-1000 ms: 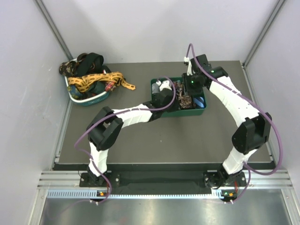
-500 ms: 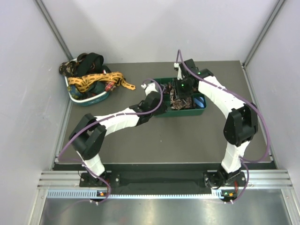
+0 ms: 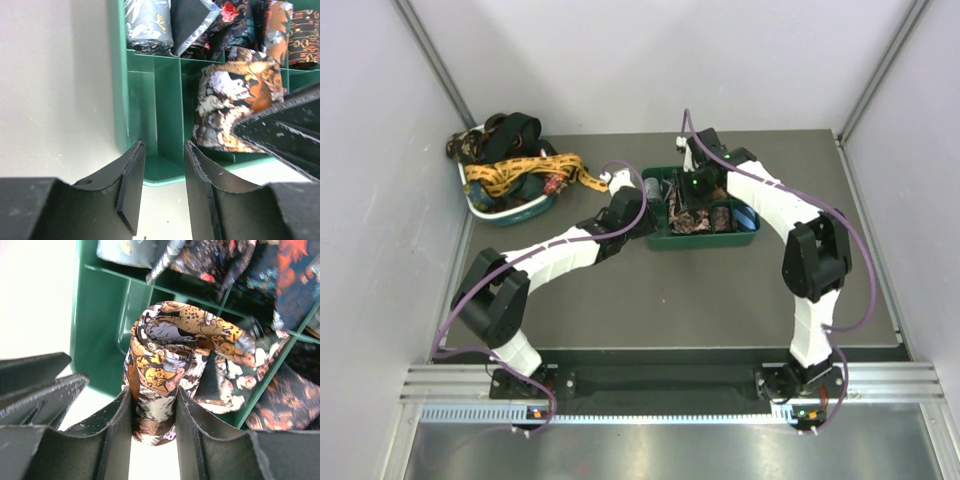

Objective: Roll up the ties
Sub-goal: Place the rolled tie into the container

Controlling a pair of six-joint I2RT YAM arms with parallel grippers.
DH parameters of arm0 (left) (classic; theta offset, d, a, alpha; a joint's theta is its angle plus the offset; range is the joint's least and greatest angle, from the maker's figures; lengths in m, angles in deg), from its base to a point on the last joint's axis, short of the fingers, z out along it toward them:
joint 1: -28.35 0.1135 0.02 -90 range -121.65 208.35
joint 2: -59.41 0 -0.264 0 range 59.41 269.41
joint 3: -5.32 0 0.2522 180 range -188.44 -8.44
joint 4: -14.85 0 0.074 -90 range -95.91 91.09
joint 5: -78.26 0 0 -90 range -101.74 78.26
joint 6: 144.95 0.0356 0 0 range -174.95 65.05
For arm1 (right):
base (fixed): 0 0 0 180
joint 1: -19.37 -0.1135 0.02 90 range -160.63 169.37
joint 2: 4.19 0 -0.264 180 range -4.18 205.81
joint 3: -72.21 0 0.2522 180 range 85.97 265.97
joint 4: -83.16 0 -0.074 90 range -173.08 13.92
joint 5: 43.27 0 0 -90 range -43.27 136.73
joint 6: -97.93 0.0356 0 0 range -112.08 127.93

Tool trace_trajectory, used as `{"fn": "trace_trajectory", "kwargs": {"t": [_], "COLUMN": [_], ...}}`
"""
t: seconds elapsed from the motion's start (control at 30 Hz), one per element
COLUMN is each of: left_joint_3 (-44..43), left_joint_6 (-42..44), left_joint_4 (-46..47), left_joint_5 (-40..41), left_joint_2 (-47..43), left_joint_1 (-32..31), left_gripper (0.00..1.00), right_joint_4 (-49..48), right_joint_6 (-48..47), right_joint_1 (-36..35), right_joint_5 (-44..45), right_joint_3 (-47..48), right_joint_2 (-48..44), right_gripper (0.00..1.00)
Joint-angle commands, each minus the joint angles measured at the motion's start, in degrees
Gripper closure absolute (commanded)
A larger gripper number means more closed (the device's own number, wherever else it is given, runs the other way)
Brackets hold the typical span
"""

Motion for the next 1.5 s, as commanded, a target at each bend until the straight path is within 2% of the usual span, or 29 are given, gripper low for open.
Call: {"fn": "trace_trajectory", "kwargs": {"t": [0.0, 0.4, 0.87, 0.9, 0.93, 1.13, 1.27, 1.47], "left_joint_3": [0.24, -0.73, -2.58, -2.84, -2.93, -5.03, -5.48, -5.92], "left_joint_6": [1.99, 3.57, 6.21, 6.39, 6.56, 7.44, 7.62, 7.79], "left_joint_4": [-0.39, -1.1, -3.2, -3.38, -3.55, -5.84, -6.28, -6.9], "left_joint_5": [0.55, 0.9, 1.95, 2.04, 2.22, 2.39, 2.31, 1.87], "left_joint_2": [-2.9, -1.93, -0.96, -1.05, -0.88, -0.87, -1.23, -1.05], "left_joint_1": [0.4, 0.66, 0.57, 0.66, 0.66, 0.75, 0.75, 0.75], "left_gripper": [0.58, 0.58, 0.58, 0.59, 0.59, 0.58, 0.58, 0.58], "right_joint_4": [-1.7, -4.41, -5.3, -5.56, -6.43, -7.15, -5.74, -5.3], "right_joint_6": [0.92, 2.33, 4.62, 4.88, 4.79, 4.88, 4.7, 4.53], "right_joint_1": [-0.88, -1.24, -4.14, -4.22, -4.4, -4.31, -4.49, -4.66], "right_joint_5": [0.4, 1.45, 15.59, 15.69, 15.6, 15.34, 14.81, 14.99], "right_joint_3": [2.89, 0.26, -1.41, -1.5, -2.37, -2.3, -0.89, -0.45], "right_joint_2": [2.49, 5.22, 11.11, 11.11, 10.85, 6.36, 5.31, 3.73], "right_gripper": [0.9, 0.9, 0.89, 0.87, 0.79, 0.49, 0.42, 0.39]}}
